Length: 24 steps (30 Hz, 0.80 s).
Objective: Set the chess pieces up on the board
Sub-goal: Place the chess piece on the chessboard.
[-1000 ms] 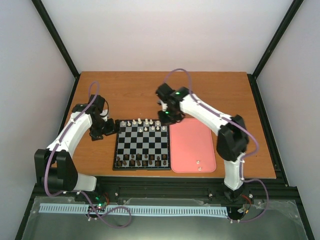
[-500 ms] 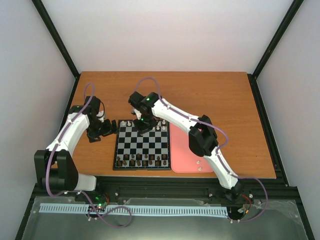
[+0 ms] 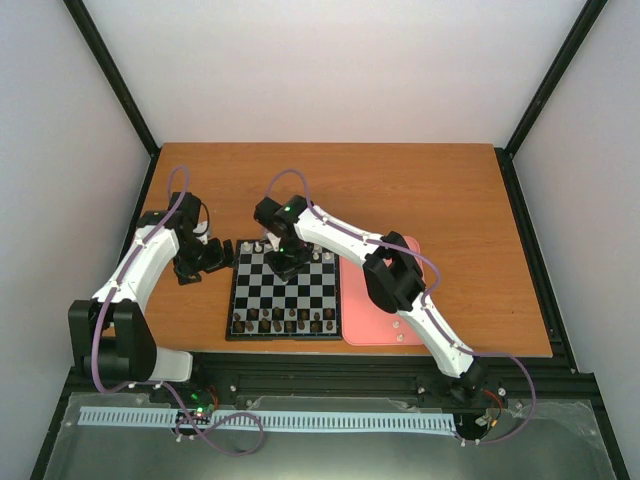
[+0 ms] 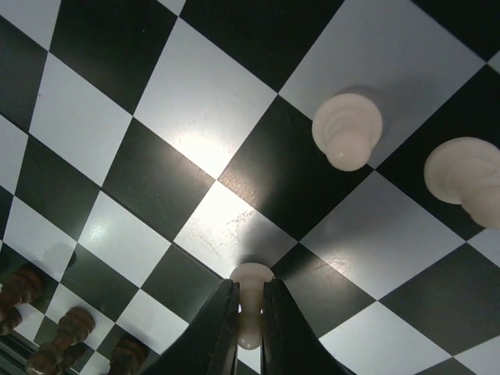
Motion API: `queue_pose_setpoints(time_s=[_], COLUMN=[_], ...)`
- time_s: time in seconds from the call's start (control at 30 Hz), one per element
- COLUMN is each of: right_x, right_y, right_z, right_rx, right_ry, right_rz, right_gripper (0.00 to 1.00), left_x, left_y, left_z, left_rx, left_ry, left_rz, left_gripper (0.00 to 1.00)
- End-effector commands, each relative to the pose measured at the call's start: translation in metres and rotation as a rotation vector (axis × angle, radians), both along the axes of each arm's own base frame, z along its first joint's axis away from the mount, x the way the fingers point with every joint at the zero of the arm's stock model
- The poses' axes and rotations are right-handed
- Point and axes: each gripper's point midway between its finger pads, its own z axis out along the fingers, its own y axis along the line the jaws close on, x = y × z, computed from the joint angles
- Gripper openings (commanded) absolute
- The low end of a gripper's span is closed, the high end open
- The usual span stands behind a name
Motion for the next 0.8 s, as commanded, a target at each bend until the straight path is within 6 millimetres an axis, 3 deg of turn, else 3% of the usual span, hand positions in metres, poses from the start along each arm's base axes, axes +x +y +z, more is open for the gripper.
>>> queue_pose_setpoints(time_s=[0.0, 0.27, 0.5, 0.63, 0.77], right_x=[0.0, 0.002, 0.004, 0.008, 0.02], right_y=[0.007, 0.008, -0.007, -0.045, -0.102], right_z=[0.007, 0.034, 0.087, 0.102, 0.103], right_rx=[0.018, 0.061, 0.087, 0.055, 0.048], right_ry=[-0.021, -0.062, -0.159, -0.211, -0.24], right_rz=[0.023, 0.033, 0.037, -0.029, -0.159], right_gripper=[0.14, 0.24, 0.29, 0.34, 0.37], left_x=[0.009, 0.011, 0.015, 0.018, 0.01], left_y=[0.002, 0.003, 0.002, -0.012, -0.05], left_z=[0.008, 0.014, 0.025, 0.049, 0.058], left_rx=[0.004, 0.011, 0.009, 0.015, 0.034], left_ry=[-0.036, -0.055, -0.078, -0.146, -0.159], left_rz=[0.001, -0.011, -0.03, -0.062, -0.146], left_gripper=[1.0, 1.0, 1.0, 0.9, 0.88])
